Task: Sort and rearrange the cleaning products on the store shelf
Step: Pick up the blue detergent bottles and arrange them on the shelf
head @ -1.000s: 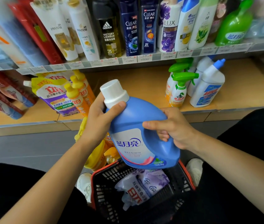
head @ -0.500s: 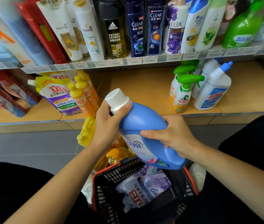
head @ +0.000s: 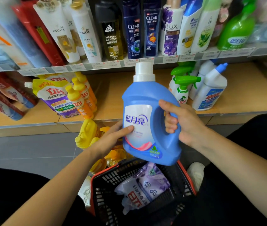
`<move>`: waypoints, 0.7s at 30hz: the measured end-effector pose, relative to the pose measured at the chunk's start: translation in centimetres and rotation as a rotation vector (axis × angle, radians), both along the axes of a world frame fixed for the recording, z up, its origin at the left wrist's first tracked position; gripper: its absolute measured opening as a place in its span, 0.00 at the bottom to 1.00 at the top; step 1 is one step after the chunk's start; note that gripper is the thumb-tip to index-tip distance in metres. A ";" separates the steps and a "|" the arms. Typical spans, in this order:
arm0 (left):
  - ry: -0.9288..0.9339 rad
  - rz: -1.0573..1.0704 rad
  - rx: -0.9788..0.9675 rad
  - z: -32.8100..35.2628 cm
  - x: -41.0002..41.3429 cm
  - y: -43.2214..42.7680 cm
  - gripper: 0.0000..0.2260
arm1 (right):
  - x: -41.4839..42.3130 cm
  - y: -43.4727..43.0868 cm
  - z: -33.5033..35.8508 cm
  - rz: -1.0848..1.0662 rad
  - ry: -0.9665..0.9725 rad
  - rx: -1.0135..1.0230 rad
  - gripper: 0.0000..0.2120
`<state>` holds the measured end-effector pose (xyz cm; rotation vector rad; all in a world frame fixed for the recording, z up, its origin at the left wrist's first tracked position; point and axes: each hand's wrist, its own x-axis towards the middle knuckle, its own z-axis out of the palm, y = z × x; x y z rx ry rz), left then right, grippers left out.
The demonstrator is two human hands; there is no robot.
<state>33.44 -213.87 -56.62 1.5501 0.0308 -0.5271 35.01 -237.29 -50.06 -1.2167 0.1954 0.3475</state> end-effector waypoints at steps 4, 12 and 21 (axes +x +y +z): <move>0.073 0.014 -0.116 -1.3 -0.2 -1.4 0.27 | 1.0 -0.8 0.7 -0.026 0.052 0.102 0.17; 0.208 0.197 -0.174 -1.2 0.3 -2.4 0.21 | 2.4 -3.3 0.8 0.253 -0.044 0.153 0.16; 0.177 0.179 -0.268 -1.5 -0.4 -1.7 0.31 | 3.0 -1.7 0.5 0.062 -0.036 0.246 0.07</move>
